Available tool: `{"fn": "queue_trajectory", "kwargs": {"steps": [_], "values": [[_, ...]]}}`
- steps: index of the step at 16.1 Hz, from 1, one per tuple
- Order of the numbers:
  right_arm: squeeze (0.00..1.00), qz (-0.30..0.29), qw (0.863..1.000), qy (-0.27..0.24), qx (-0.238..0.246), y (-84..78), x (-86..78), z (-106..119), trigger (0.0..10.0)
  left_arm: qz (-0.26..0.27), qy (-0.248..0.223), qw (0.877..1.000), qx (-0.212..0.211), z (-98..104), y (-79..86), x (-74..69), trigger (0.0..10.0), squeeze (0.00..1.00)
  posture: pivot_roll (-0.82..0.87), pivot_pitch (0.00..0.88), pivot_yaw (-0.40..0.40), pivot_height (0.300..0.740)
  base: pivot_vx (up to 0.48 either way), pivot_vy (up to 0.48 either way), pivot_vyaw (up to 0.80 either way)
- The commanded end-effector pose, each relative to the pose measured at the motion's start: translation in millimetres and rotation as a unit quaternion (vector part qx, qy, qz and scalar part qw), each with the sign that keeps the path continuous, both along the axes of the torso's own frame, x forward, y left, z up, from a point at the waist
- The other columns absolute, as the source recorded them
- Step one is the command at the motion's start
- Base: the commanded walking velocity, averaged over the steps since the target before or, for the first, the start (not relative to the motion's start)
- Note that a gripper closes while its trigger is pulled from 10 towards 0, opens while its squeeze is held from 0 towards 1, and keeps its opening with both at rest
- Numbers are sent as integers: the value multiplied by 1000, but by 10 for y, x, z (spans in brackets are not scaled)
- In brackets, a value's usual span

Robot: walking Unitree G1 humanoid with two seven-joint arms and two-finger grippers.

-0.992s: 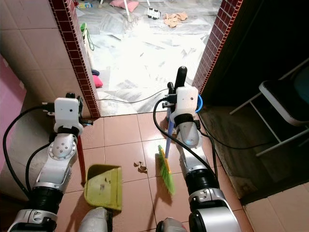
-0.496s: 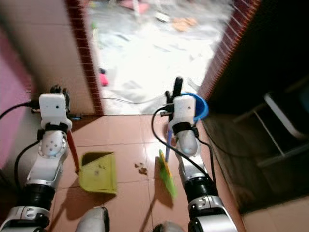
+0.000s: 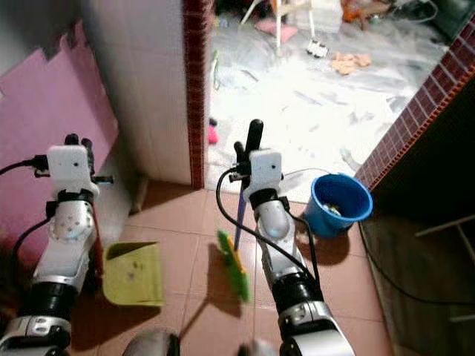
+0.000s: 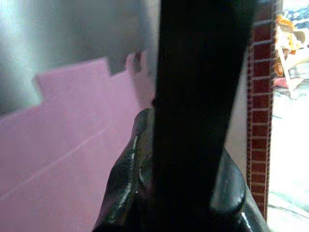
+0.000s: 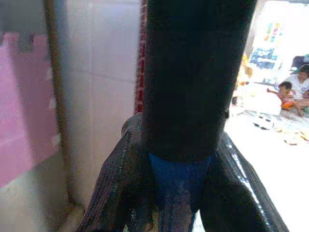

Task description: Sweep floor

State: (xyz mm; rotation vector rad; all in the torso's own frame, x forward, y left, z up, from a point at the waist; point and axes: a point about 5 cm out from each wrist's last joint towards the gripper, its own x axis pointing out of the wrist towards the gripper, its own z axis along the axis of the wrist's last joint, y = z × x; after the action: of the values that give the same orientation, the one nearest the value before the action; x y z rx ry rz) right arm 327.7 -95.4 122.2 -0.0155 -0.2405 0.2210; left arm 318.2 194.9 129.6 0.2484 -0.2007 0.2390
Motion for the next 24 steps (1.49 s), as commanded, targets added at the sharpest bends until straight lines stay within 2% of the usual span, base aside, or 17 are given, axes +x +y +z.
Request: {"fn": "queue_trajectory", "kwargs": {"steps": [1, 7, 11, 14, 18, 24], "values": [[0, -12, 999, -30, -11, -114, 27, 124, 10000, -33, -53, 998, -8, 216, -204, 52, 10000, 0, 3, 0, -64, 740, 480, 0, 0], [0, -8, 999, -37, -19, -125, 30, 176, 10000, -50, -44, 998, -16, 188, -329, 37, 10000, 0, 3, 0, -76, 740, 446, 0, 0], [0, -3, 999, -35, -19, -112, 31, 172, 10000, -45, -45, 998, -5, 179, -327, 19, 10000, 0, 10, 4, -83, 740, 0, 0, 0], [0, 3, 999, -33, -18, -73, 45, 187, 10000, -64, -12, 998, 21, 57, -389, 66, 10000, 0, 12, 7, -87, 740, 0, 0, 0], [0, 2, 999, -27, -17, -83, 28, 161, 10000, -70, -6, 997, 20, 35, -434, 118, 10000, 0, -13, 32, -79, 740, 0, 0, 0], [0, -2, 1000, -7, -20, -101, -56, 74, 10000, -95, -1, 995, 9, -23, -607, 169, 10000, 0, -28, 90, -80, 740, 0, 0, 0]]}}
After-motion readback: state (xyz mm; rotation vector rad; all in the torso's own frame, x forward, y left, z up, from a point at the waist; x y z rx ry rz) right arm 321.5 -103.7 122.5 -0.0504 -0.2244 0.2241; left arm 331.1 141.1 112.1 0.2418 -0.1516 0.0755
